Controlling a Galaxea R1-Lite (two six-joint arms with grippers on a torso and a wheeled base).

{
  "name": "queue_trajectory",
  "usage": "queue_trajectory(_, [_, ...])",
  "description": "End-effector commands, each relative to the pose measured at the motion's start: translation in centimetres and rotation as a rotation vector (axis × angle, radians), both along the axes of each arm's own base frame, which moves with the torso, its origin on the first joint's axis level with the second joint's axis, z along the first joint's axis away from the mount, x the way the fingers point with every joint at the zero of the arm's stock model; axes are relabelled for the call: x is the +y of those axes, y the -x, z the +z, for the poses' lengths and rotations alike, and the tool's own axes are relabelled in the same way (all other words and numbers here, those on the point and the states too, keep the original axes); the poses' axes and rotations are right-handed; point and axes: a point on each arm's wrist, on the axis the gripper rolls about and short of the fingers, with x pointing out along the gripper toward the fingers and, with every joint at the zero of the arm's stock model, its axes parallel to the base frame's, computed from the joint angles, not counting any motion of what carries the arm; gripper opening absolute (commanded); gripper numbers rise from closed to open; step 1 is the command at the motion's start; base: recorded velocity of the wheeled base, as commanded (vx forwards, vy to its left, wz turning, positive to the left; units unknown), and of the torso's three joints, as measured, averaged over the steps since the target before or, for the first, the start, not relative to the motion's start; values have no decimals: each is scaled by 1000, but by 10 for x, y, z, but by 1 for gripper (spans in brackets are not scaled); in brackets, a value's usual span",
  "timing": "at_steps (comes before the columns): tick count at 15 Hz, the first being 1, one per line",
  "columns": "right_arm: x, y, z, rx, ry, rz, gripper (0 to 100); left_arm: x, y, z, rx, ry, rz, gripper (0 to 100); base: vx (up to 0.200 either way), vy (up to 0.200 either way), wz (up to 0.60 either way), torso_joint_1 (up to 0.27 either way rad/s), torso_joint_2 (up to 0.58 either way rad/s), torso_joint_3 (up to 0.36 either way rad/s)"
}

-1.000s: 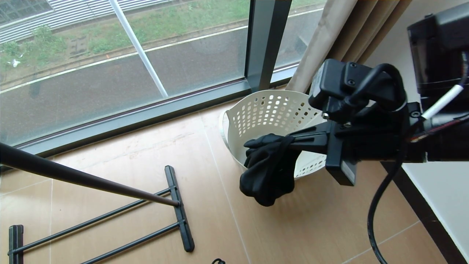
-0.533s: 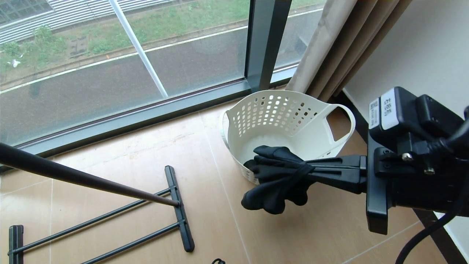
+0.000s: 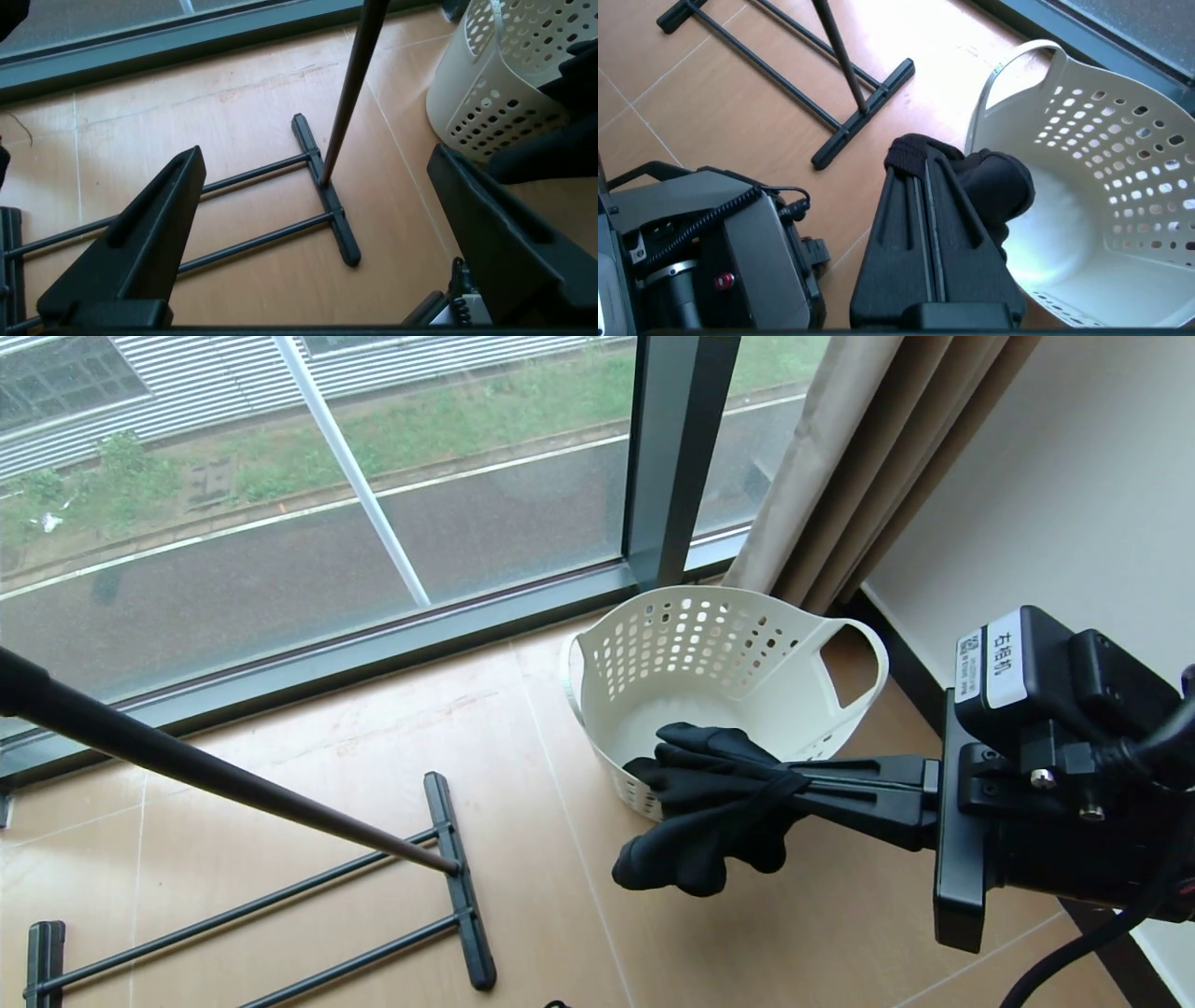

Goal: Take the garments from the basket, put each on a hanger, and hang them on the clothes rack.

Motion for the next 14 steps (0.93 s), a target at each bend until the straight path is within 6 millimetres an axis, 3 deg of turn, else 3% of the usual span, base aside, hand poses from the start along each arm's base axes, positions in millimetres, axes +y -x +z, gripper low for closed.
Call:
queue_trajectory(1, [0,-1,-1,1,-5,-4,0,0,0,0,-1,0,0,100,0,0,0,2,7,198])
queue_trajectory(14, [-4,-2,-5,-6,-3,-23,0,0,0,0,-2,3,0,100,0,0,0,7,-10,191])
